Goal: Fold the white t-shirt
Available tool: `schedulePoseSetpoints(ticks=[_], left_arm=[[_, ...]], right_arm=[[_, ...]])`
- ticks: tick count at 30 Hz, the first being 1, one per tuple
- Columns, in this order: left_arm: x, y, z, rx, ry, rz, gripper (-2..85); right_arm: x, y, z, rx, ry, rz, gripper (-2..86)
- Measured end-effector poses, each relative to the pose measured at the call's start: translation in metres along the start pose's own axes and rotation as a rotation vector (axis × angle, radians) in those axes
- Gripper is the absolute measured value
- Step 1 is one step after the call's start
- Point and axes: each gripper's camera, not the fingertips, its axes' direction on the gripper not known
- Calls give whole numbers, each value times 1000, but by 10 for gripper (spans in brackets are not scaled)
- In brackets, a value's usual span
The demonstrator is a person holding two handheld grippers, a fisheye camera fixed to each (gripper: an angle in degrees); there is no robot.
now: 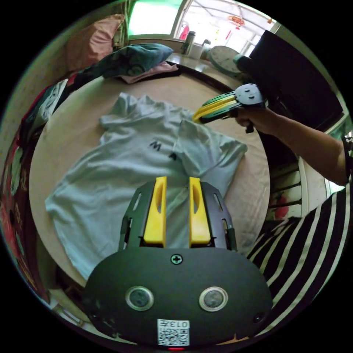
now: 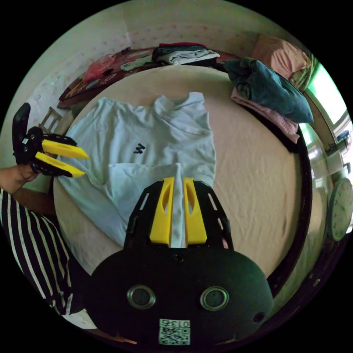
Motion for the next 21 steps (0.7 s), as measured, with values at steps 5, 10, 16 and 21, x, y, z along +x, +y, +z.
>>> schedulePoseSetpoints(ticks=[5, 10, 16, 21], left_arm=[[4, -55, 30, -94, 74, 21, 118], [15, -70, 31, -83, 52, 47, 23], [53, -59, 5, 17, -24, 179, 9], [99, -40, 5, 3, -161, 349, 11]], right_arm=[[-1, -18, 17, -57, -26, -31, 48], [-8, -17, 10, -22, -7, -23, 14], [-31, 14, -23, 107, 30, -111, 8], [-66, 55, -37, 143, 128, -200, 7]])
